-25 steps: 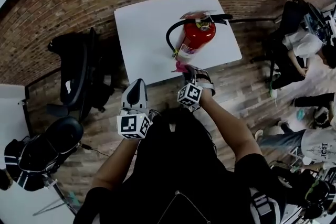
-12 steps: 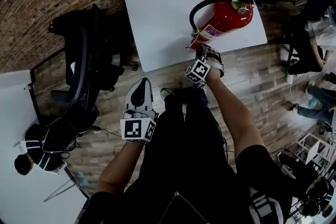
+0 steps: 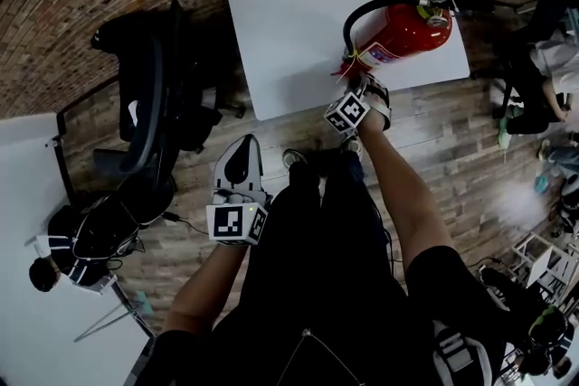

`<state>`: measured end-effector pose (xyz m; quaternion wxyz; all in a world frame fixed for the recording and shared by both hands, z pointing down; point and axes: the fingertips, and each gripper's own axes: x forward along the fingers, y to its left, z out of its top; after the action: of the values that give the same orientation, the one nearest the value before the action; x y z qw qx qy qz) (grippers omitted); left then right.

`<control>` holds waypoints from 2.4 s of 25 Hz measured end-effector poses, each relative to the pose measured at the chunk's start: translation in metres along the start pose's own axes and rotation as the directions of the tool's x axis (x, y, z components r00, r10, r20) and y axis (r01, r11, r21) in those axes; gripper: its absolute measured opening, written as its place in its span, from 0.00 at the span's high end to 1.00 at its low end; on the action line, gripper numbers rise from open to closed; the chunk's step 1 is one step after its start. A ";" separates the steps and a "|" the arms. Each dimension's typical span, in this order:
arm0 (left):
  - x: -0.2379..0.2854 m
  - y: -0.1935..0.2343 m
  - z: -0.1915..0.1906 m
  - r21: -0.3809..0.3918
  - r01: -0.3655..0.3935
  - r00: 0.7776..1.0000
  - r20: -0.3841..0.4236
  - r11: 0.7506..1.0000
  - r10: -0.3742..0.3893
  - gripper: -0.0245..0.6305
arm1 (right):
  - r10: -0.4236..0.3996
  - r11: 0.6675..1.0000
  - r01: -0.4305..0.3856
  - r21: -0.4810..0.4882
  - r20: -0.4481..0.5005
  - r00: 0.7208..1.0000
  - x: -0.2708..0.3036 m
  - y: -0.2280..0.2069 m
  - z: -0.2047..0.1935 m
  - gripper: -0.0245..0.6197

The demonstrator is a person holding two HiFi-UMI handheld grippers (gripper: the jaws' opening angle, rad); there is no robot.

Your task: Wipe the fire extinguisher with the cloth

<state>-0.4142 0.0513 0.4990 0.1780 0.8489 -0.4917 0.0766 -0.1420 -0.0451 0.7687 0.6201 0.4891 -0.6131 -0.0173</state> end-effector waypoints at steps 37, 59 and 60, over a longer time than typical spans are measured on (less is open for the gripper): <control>-0.004 -0.030 0.048 0.003 0.045 0.993 0.111 0.999 -0.045 0.92 | -0.157 0.987 0.151 0.061 0.119 0.980 -0.133 -0.106 0.032 0.81; -0.004 -0.039 0.085 0.007 0.085 0.976 0.200 0.996 -0.084 0.92 | -0.337 0.941 0.322 0.099 0.251 0.907 -0.251 -0.198 0.074 0.81; -0.004 -0.040 0.086 0.007 0.087 0.976 0.202 0.996 -0.086 0.92 | -0.348 0.938 0.335 0.095 0.257 0.902 -0.256 -0.201 0.076 0.81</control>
<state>-0.3856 0.0402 0.4091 0.1311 0.8728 -0.4699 -0.0184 -0.1482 -0.0346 0.4348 0.5062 0.5968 -0.5969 -0.1772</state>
